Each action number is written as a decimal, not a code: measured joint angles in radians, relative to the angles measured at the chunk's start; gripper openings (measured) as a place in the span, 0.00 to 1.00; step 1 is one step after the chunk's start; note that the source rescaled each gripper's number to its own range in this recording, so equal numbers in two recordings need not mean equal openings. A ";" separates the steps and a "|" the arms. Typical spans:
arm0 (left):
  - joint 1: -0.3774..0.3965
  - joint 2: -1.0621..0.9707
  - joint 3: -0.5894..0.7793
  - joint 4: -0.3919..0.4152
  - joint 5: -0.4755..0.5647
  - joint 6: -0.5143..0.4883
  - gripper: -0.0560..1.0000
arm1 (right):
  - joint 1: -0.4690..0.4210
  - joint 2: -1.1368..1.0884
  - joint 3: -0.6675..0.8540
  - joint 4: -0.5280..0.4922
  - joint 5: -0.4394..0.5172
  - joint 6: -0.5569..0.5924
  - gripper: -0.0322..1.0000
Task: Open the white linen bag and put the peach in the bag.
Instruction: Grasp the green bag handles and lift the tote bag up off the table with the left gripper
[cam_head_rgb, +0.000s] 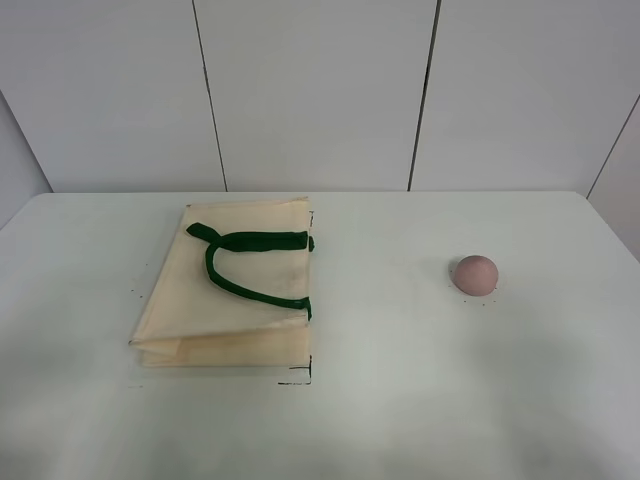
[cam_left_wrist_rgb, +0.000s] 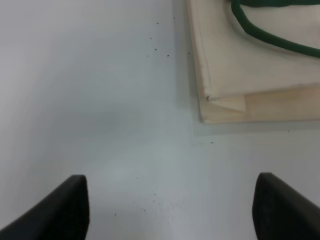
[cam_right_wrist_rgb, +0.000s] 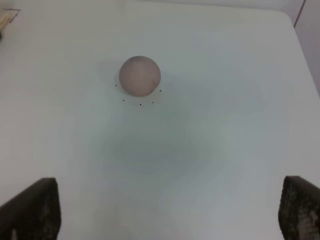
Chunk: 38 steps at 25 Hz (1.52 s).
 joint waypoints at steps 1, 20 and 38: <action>0.000 0.000 0.000 0.000 0.000 0.000 0.99 | 0.000 0.000 0.000 0.000 0.000 0.000 0.98; 0.000 0.325 -0.134 0.000 -0.001 -0.011 1.00 | 0.000 0.000 0.000 0.000 0.000 0.000 0.98; -0.011 1.742 -0.991 -0.022 -0.082 -0.055 1.00 | 0.000 0.000 0.000 0.000 0.000 0.000 0.98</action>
